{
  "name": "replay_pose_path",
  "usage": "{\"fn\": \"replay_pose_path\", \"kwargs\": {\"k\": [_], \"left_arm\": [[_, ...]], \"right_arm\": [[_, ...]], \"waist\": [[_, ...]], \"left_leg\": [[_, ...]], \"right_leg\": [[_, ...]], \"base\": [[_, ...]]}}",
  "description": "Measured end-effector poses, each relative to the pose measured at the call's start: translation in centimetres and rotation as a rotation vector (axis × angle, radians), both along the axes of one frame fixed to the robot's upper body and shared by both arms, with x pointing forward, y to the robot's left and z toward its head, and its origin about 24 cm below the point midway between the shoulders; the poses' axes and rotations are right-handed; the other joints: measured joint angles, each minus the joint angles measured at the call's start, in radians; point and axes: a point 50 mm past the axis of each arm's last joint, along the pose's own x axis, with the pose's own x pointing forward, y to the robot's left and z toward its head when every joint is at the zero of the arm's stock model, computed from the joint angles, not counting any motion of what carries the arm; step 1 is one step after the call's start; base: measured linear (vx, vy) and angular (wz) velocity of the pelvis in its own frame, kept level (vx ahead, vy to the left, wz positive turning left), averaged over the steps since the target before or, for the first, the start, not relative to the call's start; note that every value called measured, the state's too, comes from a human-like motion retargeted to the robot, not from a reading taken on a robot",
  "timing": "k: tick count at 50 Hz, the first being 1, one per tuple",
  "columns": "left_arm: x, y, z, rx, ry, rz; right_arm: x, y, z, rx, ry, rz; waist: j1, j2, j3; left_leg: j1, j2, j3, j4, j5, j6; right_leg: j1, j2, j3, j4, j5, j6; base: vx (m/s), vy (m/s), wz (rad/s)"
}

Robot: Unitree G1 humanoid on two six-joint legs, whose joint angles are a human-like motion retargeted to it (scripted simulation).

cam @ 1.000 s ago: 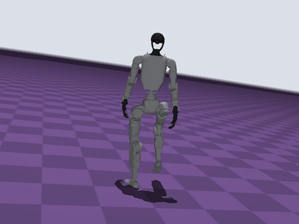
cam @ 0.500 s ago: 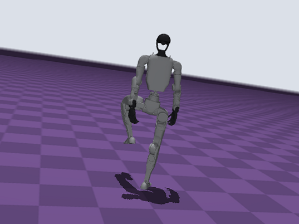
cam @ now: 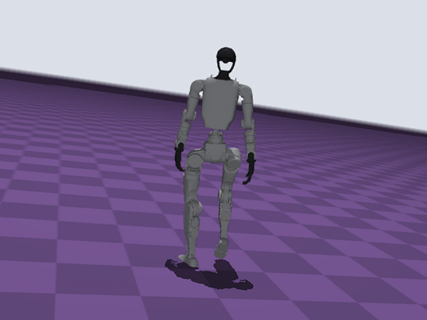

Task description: In place motions

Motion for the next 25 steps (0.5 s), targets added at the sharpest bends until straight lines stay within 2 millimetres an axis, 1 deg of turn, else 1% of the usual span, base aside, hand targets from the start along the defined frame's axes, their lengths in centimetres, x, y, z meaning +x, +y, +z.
{"fn": "replay_pose_path", "kwargs": {"k": [2,3,5,7,8,10,12,14,16,17,18,20,21,22,23,24,25], "left_arm": [[3.7,1.4,1.0,0.029,-0.093,-0.058],[4.6,1.9,1.3,0.048,-0.118,-0.078],[5.5,2.3,1.6,0.100,-0.148,-0.101],[6.2,2.0,1.7,0.134,-0.176,-0.129],[6.6,2.0,1.9,0.139,-0.193,-0.142],[7.2,2.0,2.1,0.128,-0.214,-0.159],[7.0,1.7,1.9,0.111,-0.204,-0.179],[5.7,1.0,1.4,0.097,-0.174,-0.172],[4.0,0.3,0.8,0.077,-0.135,-0.151],[2.9,0.0,0.5,0.064,-0.110,-0.139],[1.5,-0.2,0.2,0.050,-0.079,-0.127],[-1.8,-0.9,-0.4,0.014,-0.001,-0.103],[-3.8,-1.2,-0.6,-0.004,0.047,-0.090],[-5.6,-1.3,-0.7,-0.021,0.093,-0.079],[-7.2,-1.3,-0.7,-0.037,0.135,-0.071],[-8.1,-1.1,-0.6,-0.048,0.162,-0.076],[-8.7,-0.9,-0.5,-0.058,0.181,-0.086]], "right_arm": [[-0.3,0.2,0.0,0.030,0.028,-0.032],[-0.8,0.3,0.1,0.049,0.065,-0.019],[-2.5,0.1,0.3,0.063,0.146,0.014],[-4.3,-0.1,0.6,0.055,0.194,0.023],[-4.7,0.0,0.6,0.054,0.205,0.030],[-4.8,0.1,0.6,0.056,0.206,0.056],[-4.9,0.1,0.6,0.056,0.202,0.057],[-5.2,-0.2,0.7,0.046,0.199,0.057],[-4.9,-0.5,0.7,0.032,0.182,0.061],[-4.5,-0.7,0.7,0.026,0.172,0.062],[-3.9,-0.6,0.6,0.023,0.161,0.060],[-3.0,-0.7,0.4,0.009,0.134,0.056],[-2.5,-0.7,0.4,0.001,0.117,0.058],[-1.9,-0.7,0.3,-0.003,0.098,0.062],[-1.0,-0.5,0.2,0.000,0.077,0.068],[0.3,-0.1,0.0,0.012,0.040,0.065],[1.9,0.2,-0.1,0.028,-0.004,0.060]], "waist": [[-0.071,0.033,0.006],[-0.111,0.052,-0.002],[-0.164,0.089,-0.036],[-0.158,0.120,-0.069],[-0.163,0.123,-0.068],[-0.178,0.104,-0.054],[-0.155,0.080,-0.058],[-0.120,0.075,-0.084],[-0.082,0.053,-0.113],[-0.060,0.033,-0.116],[-0.035,0.002,-0.096],[-0.015,-0.030,-0.093],[-0.003,-0.044,-0.090],[0.006,-0.061,-0.092],[0.010,-0.084,-0.103],[0.045,-0.102,-0.117],[0.094,-0.118,-0.132]], "left_leg": [[-0.061,0.025,-0.039,0.005,0.009,0.006],[-0.094,0.039,-0.072,0.008,0.016,0.004],[-0.142,0.058,-0.097,0.004,0.027,0.005],[-0.166,0.086,-0.085,-0.002,0.036,-0.002],[-0.167,0.096,-0.084,-0.002,0.041,-0.005],[-0.151,0.086,-0.081,-0.008,0.046,-0.006],[-0.122,0.066,-0.067,-0.019,0.045,-0.006],[-0.105,0.057,-0.045,-0.029,0.040,-0.010],[-0.084,0.032,-0.015,-0.031,0.023,-0.011],[-0.060,0.017,0.000,-0.029,0.009,-0.012],[-0.008,0.004,0.021,-0.020,-0.013,-0.015],[0.030,-0.022,0.024,0.018,-0.046,-0.014],[0.034,-0.025,0.032,0.067,-0.039,-0.018],[0.024,-0.023,0.051,0.138,-0.008,-0.023],[-0.013,-0.009,0.089,0.256,0.073,-0.029],[-0.137,0.032,0.101,0.439,0.179,-0.027],[-0.304,0.086,0.100,0.655,0.297,-0.021]], "right_leg": [[-0.225,-0.027,-0.053,0.245,-0.049,-0.004],[-0.323,-0.020,-0.066,0.326,-0.071,-0.007],[-0.490,-0.021,-0.079,0.446,-0.118,-0.005],[-0.585,-0.031,-0.094,0.495,-0.149,-0.007],[-0.596,-0.043,-0.102,0.493,-0.157,-0.009],[-0.560,-0.078,-0.103,0.456,-0.167,-0.018],[-0.455,-0.082,-0.093,0.362,-0.158,-0.019],[-0.311,-0.061,-0.088,0.203,-0.130,-0.017],[-0.135,-0.036,-0.072,-0.004,-0.097,-0.024],[-0.026,-0.022,-0.061,-0.128,-0.078,-0.031],[0.113,-0.008,-0.046,-0.268,-0.058,-0.040],[0.351,0.000,-0.061,-0.594,0.011,-0.044],[0.448,-0.005,-0.076,-0.730,-0.130,-0.072],[0.528,-0.031,-0.134,-0.842,-0.247,-0.110],[0.575,-0.100,-0.277,-0.908,-0.312,-0.166],[0.571,-0.129,-0.292,-0.950,-0.325,-0.180],[0.541,-0.140,-0.243,-0.979,-0.312,-0.174]], "base": [[-0.36,0.04,0.77],[-0.13,0.00,0.92],[0.07,-0.03,0.68],[0.13,-0.04,0.43],[0.05,-0.04,0.52],[0.01,-0.02,0.40],[0.10,0.00,-0.18],[0.17,0.01,-0.58],[0.21,0.00,-0.71],[0.24,-0.01,-0.79],[0.26,-0.02,-0.58],[0.28,-0.05,-0.14],[0.24,-0.10,0.00],[0.16,-0.11,-0.03],[0.00,-0.09,-0.23],[-0.21,-0.08,-0.58],[-0.38,-0.18,-0.16]]}}
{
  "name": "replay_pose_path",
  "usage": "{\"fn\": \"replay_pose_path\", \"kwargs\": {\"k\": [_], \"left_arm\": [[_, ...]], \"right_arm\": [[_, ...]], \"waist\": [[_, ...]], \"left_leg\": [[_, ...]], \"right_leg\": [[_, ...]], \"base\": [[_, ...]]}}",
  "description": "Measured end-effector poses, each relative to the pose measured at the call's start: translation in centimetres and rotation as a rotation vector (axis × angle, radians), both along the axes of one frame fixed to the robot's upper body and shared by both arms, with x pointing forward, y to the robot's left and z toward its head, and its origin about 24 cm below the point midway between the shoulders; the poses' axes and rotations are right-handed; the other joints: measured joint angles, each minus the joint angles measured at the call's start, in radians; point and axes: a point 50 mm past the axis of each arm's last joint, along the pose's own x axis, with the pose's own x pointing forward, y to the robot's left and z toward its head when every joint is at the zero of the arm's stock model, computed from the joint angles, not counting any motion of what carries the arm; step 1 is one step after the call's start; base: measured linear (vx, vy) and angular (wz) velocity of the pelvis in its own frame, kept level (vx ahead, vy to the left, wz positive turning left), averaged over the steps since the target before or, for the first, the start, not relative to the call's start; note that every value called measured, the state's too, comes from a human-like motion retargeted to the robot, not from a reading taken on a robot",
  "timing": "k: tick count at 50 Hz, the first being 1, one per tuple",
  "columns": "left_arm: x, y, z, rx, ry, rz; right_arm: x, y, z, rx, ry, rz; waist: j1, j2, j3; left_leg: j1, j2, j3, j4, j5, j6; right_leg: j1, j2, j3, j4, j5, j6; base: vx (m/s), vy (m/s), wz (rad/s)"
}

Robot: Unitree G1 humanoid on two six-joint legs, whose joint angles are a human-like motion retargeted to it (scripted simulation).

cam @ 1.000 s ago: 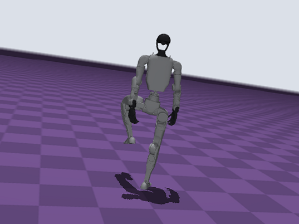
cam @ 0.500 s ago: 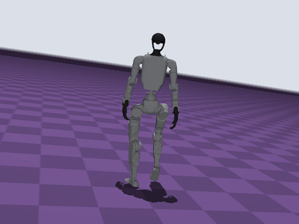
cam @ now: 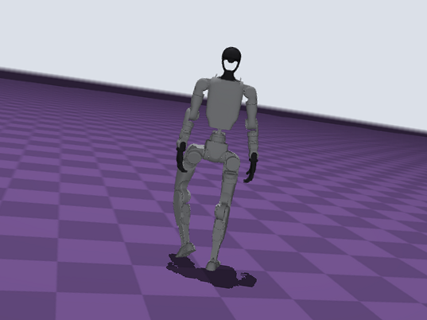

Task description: In place motions

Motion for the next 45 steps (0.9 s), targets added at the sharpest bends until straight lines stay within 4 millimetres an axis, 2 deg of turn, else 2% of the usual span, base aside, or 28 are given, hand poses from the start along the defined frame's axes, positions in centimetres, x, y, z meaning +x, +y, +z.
{"fn": "replay_pose_path", "kwargs": {"k": [2,4,5,7,11,12,15,17,20,23,25,27,28,29,30,32,33,35,37,39,41,45], "left_arm": [[0.4,0.1,0.0,0.006,-0.011,-0.004],[0.5,-0.1,0.0,-0.015,-0.016,0.027],[0.2,-0.5,0.0,-0.040,-0.004,0.040],[-1.3,-1.1,0.1,-0.074,0.039,0.068],[-5.7,-1.7,0.7,-0.061,0.153,0.108],[-6.3,-1.8,0.8,-0.062,0.167,0.114],[-5.8,-1.5,0.7,-0.064,0.166,0.140],[-5.6,-1.2,0.8,-0.050,0.174,0.144],[-5.4,-1.1,0.7,-0.033,0.162,0.163],[-5.1,-1.0,0.6,-0.013,0.129,0.174],[-4.4,-0.7,0.4,0.005,0.111,0.166],[-3.8,-0.2,0.4,0.025,0.096,0.147],[-3.5,-0.1,0.3,0.026,0.091,0.133],[-2.8,-0.2,0.3,0.022,0.081,0.122],[-2.0,-0.2,0.2,0.015,0.069,0.112],[3.0,-0.1,0.0,0.013,-0.026,0.085],[5.1,0.1,0.0,0.027,-0.082,0.074],[8.5,1.0,0.5,0.050,-0.187,0.041],[11.6,2.4,1.3,0.076,-0.282,-0.005],[12.7,3.0,1.7,0.122,-0.324,-0.024],[13.2,2.6,1.7,0.158,-0.353,-0.046],[14.1,2.2,1.9,0.125,-0.384,-0.062]], "right_arm": [[4.3,0.5,0.1,0.024,-0.136,0.009],[8.7,0.6,0.9,0.043,-0.253,0.082],[10.4,0.6,1.3,0.042,-0.298,0.125],[12.5,1.0,1.8,0.009,-0.369,0.194],[12.6,1.7,1.9,0.001,-0.430,0.192],[12.6,1.8,1.9,0.018,-0.431,0.185],[13.1,2.4,1.9,0.063,-0.435,0.184],[12.4,2.4,1.7,0.062,-0.420,0.169],[10.0,2.3,1.0,0.057,-0.353,0.166],[6.6,2.1,0.3,0.056,-0.257,0.160],[4.2,1.4,0.0,0.050,-0.179,0.149],[1.6,1.0,-0.1,0.045,-0.102,0.125],[0.1,0.5,-0.1,0.034,-0.061,0.109],[-0.9,0.2,0.0,0.024,-0.026,0.093],[-1.8,-0.1,0.1,0.012,0.005,0.078],[-1.6,-0.2,0.1,-0.002,0.022,-0.006],[-1.5,-0.3,0.1,-0.012,0.013,-0.057],[-1.4,-0.5,0.1,-0.022,-0.005,-0.128],[-1.7,-0.3,0.2,0.006,0.022,-0.119],[-2.8,-0.3,0.2,0.020,0.083,-0.072],[-4.3,-0.5,0.4,0.009,0.121,-0.064],[-5.2,-0.4,0.5,0.003,0.138,-0.050]], "waist": [[0.022,0.030,0.079],[0.081,0.032,0.151],[0.092,0.023,0.181],[0.094,-0.005,0.187],[0.107,-0.047,0.105],[0.117,-0.053,0.097],[0.113,-0.064,0.128],[0.105,-0.043,0.117],[0.070,-0.013,0.080],[0.055,0.006,0.008],[0.030,0.020,0.011],[0.011,0.062,-0.004],[-0.015,0.074,-0.007],[-0.037,0.089,-0.011],[-0.056,0.105,-0.016],[-0.073,0.127,0.028],[-0.103,0.131,0.066],[-0.111,0.136,0.102],[-0.194,0.164,0.111],[-0.261,0.196,0.094],[-0.259,0.234,0.063],[-0.256,0.217,0.069]], "left_leg": [[-0.277,0.037,-0.164,0.294,0.063,0.103],[-0.452,0.172,-0.173,0.540,-0.039,0.142],[-0.520,0.209,-0.163,0.626,-0.069,0.173],[-0.670,0.224,-0.175,0.761,-0.143,0.207],[-0.881,0.225,-0.177,0.882,-0.222,0.215],[-0.895,0.223,-0.170,0.881,-0.228,0.207],[-0.819,0.204,-0.153,0.818,-0.219,0.175],[-0.715,0.185,-0.153,0.739,-0.211,0.158],[-0.489,0.111,-0.152,0.533,-0.176,0.094],[-0.225,-0.021,-0.174,0.174,-0.105,-0.015],[0.033,-0.114,-0.180,-0.180,-0.022,-0.051],[0.215,-0.139,-0.166,-0.456,-0.216,-0.043],[0.300,-0.129,-0.078,-0.546,-0.325,-0.010],[0.338,-0.119,-0.025,-0.606,-0.362,0.007],[0.353,-0.109,0.011,-0.650,-0.364,0.017],[0.293,-0.104,-0.104,-0.677,-0.312,0.015],[0.287,-0.098,-0.153,-0.680,-0.298,0.013],[0.286,-0.094,-0.109,-0.699,-0.285,0.024],[0.241,-0.068,-0.145,-0.695,-0.276,0.026],[0.198,-0.045,-0.178,-0.687,-0.272,0.028],[0.157,-0.017,-0.191,-0.674,-0.275,0.028],[0.170,-0.020,-0.200,-0.669,-0.274,0.029]], "right_leg": [[-0.024,0.036,0.004,0.010,0.024,0.007],[-0.033,0.061,0.028,0.017,0.035,-0.022],[-0.030,0.066,0.047,0.013,0.043,-0.040],[-0.037,0.043,0.066,0.010,0.050,-0.061],[-0.083,0.006,0.066,0.018,0.051,-0.099],[-0.089,-0.003,0.061,0.019,0.050,-0.103],[-0.069,-0.014,0.062,0.010,0.052,-0.098],[-0.051,0.000,0.053,-0.013,0.058,-0.089],[-0.024,0.011,0.035,-0.050,0.067,-0.068],[-0.032,0.016,0.034,-0.074,0.073,-0.042],[-0.002,0.010,0.008,-0.027,0.035,-0.020],[-0.007,0.058,0.004,0.026,0.020,-0.004],[-0.011,0.065,-0.009,0.071,0.030,0.008],[-0.038,0.068,-0.022,0.137,0.080,0.022],[-0.076,0.070,-0.036,0.213,0.149,0.037],[-0.307,0.042,0.016,0.585,0.360,0.109],[-0.414,0.092,0.119,0.723,0.400,0.147],[-0.578,0.128,0.186,0.943,0.357,0.168],[-0.797,0.084,0.138,1.200,0.302,0.153],[-0.958,0.095,0.138,1.337,0.257,0.157],[-1.071,0.094,0.133,1.416,0.214,0.159],[-1.058,0.071,0.144,1.397,0.183,0.146]], "base": [[-0.51,-0.26,0.26],[-0.54,-0.13,-0.48],[-0.34,-0.08,-0.35],[-0.06,-0.06,-0.26],[0.29,-0.01,-0.28],[0.00,0.00,0.00],[-0.10,0.02,0.19],[0.10,0.08,0.30],[0.18,0.10,0.18],[0.18,0.08,-0.23],[0.28,0.03,0.05],[0.35,0.05,0.23],[0.29,0.09,0.58],[0.21,0.12,0.65],[-0.12,0.13,0.23],[-0.49,0.11,0.22],[-0.52,0.12,0.54],[-0.38,0.10,0.31],[-0.22,0.04,0.74],[0.01,-0.01,0.79],[0.07,0.01,0.31],[0.02,0.01,0.17]]}}
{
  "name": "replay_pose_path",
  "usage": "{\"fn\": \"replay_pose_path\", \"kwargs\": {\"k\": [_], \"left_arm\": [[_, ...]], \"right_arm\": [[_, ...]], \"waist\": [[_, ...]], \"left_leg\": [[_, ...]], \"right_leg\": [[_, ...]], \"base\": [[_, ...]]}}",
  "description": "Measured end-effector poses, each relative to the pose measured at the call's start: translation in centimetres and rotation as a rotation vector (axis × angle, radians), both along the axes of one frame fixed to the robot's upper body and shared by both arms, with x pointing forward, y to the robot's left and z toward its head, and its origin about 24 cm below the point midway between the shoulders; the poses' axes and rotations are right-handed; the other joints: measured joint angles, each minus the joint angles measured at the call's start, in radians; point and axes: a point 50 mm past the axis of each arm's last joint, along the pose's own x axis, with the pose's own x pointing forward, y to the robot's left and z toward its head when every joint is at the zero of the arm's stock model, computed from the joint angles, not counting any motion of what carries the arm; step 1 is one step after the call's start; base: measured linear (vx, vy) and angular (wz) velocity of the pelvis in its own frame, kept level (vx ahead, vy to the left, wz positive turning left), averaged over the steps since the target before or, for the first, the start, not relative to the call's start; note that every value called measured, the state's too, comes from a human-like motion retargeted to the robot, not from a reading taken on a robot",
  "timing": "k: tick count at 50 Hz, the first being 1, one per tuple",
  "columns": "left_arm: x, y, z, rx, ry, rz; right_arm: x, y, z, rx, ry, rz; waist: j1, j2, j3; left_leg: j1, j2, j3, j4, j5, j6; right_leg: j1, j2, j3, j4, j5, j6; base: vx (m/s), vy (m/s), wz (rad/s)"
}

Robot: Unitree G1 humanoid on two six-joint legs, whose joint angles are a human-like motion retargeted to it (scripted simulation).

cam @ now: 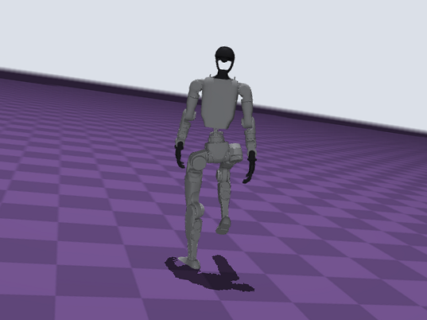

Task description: In place motions

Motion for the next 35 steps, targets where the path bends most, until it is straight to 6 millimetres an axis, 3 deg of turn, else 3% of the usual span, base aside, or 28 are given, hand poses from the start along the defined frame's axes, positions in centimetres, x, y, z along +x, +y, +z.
{"fn": "replay_pose_path", "kwargs": {"k": [5,6,10,12,13,15,17,21,25,27,35], "left_arm": [[-2.9,-1.4,-1.0,-0.039,0.075,0.004],[-3.6,-1.5,-1.1,-0.042,0.093,0.002],[-7.8,-2.2,-1.9,-0.069,0.206,-0.009],[-10.2,-2.2,-2.0,-0.079,0.274,-0.018],[-11.5,-2.2,-2.0,-0.085,0.314,-0.018],[-14.2,-2.1,-1.9,-0.100,0.410,-0.020],[-15.4,-3.0,-1.9,-0.117,0.476,0.005],[-17.2,-3.8,-1.7,-0.172,0.472,0.163],[-17.1,-4.5,-1.8,-0.211,0.504,0.159],[-16.4,-4.4,-1.9,-0.185,0.500,0.129],[-12.9,-3.5,-2.1,-0.118,0.391,0.002]], "right_arm": [[0.0,-0.4,0.1,-0.017,-0.013,0.005],[0.8,-0.4,0.0,-0.019,-0.031,0.006],[2.8,-0.3,-0.3,-0.033,-0.100,0.023],[3.9,-0.1,-0.4,-0.034,-0.145,0.038],[4.3,0.1,-0.4,-0.030,-0.162,0.050],[4.8,0.6,-0.5,-0.006,-0.177,0.055],[6.5,1.2,-0.6,0.019,-0.224,0.038],[11.2,2.2,-0.3,0.039,-0.386,0.121],[14.7,3.5,0.4,0.090,-0.492,0.222],[15.0,3.6,0.5,0.090,-0.511,0.228],[10.2,2.2,-0.4,0.044,-0.337,0.151]], "waist": [[0.068,-0.020,-0.043],[0.094,-0.054,-0.032],[0.142,-0.104,-0.039],[0.144,-0.127,-0.031],[0.180,-0.141,-0.037],[0.247,-0.171,-0.064],[0.317,-0.148,-0.099],[0.316,-0.154,-0.084],[0.216,-0.128,-0.057],[0.190,-0.119,-0.059],[0.250,-0.141,-0.091]], "left_leg": [[0.041,-0.028,0.051,-0.023,-0.002,-0.003],[0.079,-0.053,0.082,-0.030,-0.010,-0.004],[0.145,-0.107,0.112,-0.028,-0.039,-0.005],[0.171,-0.138,0.090,-0.012,-0.055,-0.003],[0.186,-0.147,0.116,-0.004,-0.067,-0.007],[0.199,-0.176,0.139,0.001,-0.079,-0.012],[0.153,-0.160,0.129,-0.007,-0.072,-0.018],[0.158,-0.165,0.169,-0.041,-0.055,-0.033],[0.149,-0.157,0.154,-0.059,-0.034,-0.035],[0.144,-0.157,0.143,-0.061,-0.029,-0.035],[0.152,-0.183,0.116,-0.088,-0.010,-0.035]], "right_leg": [[0.300,0.045,0.037,-0.331,0.032,-0.001],[0.404,0.050,0.066,-0.431,0.042,-0.007],[0.813,0.048,0.066,-1.012,0.178,-0.073],[0.991,0.077,0.070,-1.283,-0.109,-0.096],[1.056,0.010,-0.091,-1.367,-0.199,-0.158],[1.112,-0.038,-0.124,-1.493,-0.153,-0.160],[1.098,-0.060,-0.081,-1.559,-0.110,-0.098],[1.043,-0.043,-0.090,-1.549,-0.098,-0.144],[1.047,-0.032,-0.118,-1.556,-0.097,-0.147],[1.053,-0.029,-0.128,-1.561,-0.099,-0.148],[1.061,-0.041,-0.162,-1.553,-0.106,-0.153]], "base": [[0.10,0.05,-0.58],[0.09,0.02,-0.92],[0.14,-0.02,-0.26],[0.18,-0.07,-0.09],[0.22,-0.09,-1.04],[0.14,-0.05,-1.27],[-0.24,-0.07,-0.74],[-0.09,-0.07,-0.50],[-0.17,-0.04,0.53],[-0.11,0.03,0.52],[0.05,0.00,0.23]]}}
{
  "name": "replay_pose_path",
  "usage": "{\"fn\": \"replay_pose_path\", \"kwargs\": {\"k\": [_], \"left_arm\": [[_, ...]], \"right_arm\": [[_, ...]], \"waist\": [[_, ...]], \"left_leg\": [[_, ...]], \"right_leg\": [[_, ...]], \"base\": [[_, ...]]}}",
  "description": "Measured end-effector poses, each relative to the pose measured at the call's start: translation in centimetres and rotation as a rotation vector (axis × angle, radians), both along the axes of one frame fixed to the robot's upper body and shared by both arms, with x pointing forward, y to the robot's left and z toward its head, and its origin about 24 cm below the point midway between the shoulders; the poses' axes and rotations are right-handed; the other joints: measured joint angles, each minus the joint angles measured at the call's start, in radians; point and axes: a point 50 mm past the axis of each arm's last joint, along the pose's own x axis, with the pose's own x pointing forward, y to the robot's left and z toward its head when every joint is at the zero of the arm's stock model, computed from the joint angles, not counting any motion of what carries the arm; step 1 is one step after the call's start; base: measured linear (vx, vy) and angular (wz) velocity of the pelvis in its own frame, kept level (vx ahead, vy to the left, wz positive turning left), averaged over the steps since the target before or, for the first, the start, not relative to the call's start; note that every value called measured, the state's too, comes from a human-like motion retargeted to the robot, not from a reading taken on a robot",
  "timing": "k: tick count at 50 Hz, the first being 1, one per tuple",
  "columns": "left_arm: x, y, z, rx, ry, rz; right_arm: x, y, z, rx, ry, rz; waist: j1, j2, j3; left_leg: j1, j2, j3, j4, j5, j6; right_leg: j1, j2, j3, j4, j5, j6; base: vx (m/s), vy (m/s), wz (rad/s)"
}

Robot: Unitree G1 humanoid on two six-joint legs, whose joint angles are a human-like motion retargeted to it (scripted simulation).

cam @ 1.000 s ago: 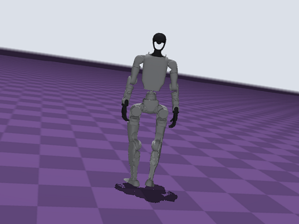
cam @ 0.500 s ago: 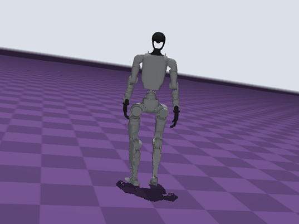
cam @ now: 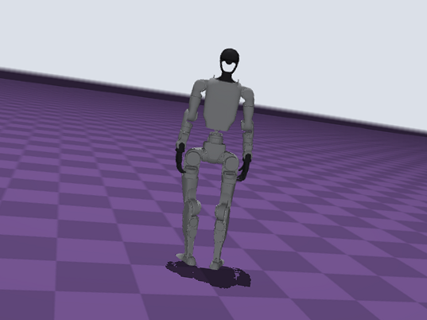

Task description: In place motions

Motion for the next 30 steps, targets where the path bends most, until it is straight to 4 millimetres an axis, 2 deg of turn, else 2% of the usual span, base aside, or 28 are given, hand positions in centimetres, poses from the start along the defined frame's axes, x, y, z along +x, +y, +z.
{"fn": "replay_pose_path", "kwargs": {"k": [6,12,20,30], "left_arm": [[0.9,-0.2,0.0,-0.007,-0.027,0.073],[0.3,0.1,0.0,-0.002,-0.005,0.070],[-1.2,-0.1,0.1,-0.007,0.056,0.072],[-1.2,-0.4,0.1,-0.017,0.051,0.078]], "right_arm": [[-4.0,-1.0,-0.2,-0.056,0.156,0.006],[-6.0,-1.3,-0.1,-0.075,0.219,-0.010],[-5.1,-1.0,-0.2,-0.060,0.180,-0.011],[-2.9,-0.3,-0.2,-0.026,0.091,-0.008]], "waist": [[-0.004,-0.005,-0.016],[-0.004,-0.009,-0.017],[-0.011,-0.009,-0.008],[-0.014,-0.008,0.001]], "left_leg": [[0.002,-0.006,-0.019,-0.009,0.006,0.001],[0.004,-0.005,-0.023,-0.010,0.007,0.003],[-0.001,0.003,-0.014,-0.003,0.002,0.004],[-0.007,0.007,-0.008,0.002,0.005,0.004]], "right_leg": [[0.006,0.002,-0.010,0.002,-0.003,0.000],[0.005,0.004,-0.011,0.006,-0.001,0.000],[-0.010,0.007,0.004,0.014,0.009,-0.002],[-0.022,0.005,0.012,0.017,0.022,-0.003]], "base": [[0.04,0.00,0.10],[0.00,0.00,0.00],[0.00,0.00,0.00],[0.00,0.00,0.00]]}}
